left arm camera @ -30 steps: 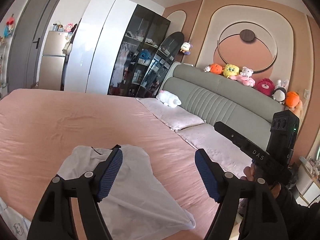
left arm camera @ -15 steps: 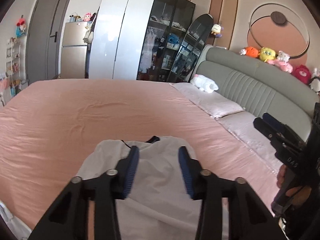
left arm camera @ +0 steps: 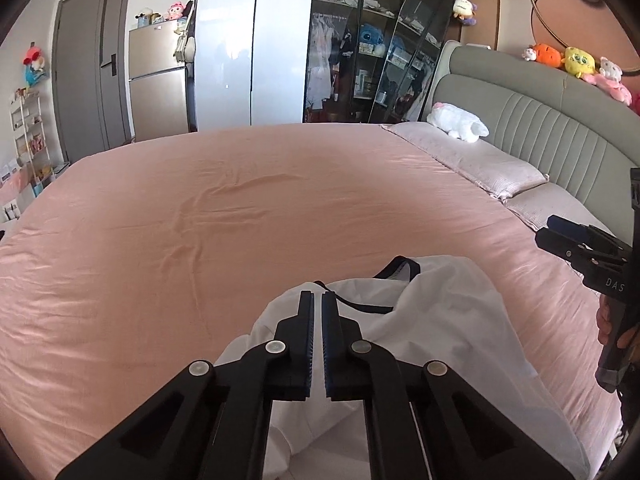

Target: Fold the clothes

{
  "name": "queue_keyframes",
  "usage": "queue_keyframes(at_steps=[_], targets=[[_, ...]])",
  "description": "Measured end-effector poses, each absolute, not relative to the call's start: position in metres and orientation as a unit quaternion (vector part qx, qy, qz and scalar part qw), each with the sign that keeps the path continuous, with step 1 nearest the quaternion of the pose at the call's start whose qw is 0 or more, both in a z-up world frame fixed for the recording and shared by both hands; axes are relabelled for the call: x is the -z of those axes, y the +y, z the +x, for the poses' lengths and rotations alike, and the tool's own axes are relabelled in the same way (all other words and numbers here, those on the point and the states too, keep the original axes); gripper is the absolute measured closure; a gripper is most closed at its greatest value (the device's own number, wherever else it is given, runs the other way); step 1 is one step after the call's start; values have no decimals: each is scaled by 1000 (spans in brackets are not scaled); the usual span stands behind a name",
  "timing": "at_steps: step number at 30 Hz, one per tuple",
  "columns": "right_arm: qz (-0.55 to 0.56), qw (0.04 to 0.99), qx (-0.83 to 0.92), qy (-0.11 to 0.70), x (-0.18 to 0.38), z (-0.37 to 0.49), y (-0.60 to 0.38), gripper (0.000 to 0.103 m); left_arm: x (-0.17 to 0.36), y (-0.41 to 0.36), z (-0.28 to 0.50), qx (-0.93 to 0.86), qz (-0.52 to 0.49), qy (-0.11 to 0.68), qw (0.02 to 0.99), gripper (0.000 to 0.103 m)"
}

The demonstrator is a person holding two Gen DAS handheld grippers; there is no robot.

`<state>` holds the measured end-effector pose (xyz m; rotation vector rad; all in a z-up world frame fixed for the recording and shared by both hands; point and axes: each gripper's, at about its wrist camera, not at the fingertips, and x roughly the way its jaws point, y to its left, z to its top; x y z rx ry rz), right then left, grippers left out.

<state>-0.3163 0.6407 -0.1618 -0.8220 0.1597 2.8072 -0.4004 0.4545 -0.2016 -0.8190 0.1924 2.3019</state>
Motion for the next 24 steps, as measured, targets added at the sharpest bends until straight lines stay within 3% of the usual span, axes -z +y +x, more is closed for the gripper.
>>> queue_keyframes(at_steps=[5, 16, 20, 22, 24], targets=[[-348, 67, -932, 76, 193, -361, 659, 34, 212, 476, -427, -848, -363, 91, 377, 100], [-421, 43, -905, 35, 224, -421, 658, 34, 245, 509, -464, -787, -477, 134, 368, 96], [-441, 39, -897, 21, 230, -432, 659, 34, 257, 509, -470, -771, -510, 122, 361, 89], [-454, 32, -890, 25, 233, -438, 660, 34, 259, 509, -471, -770, -516, 118, 356, 72], [-467, 34, -883, 28, 240, -442, 661, 34, 259, 509, -471, -772, -517, 109, 354, 21]])
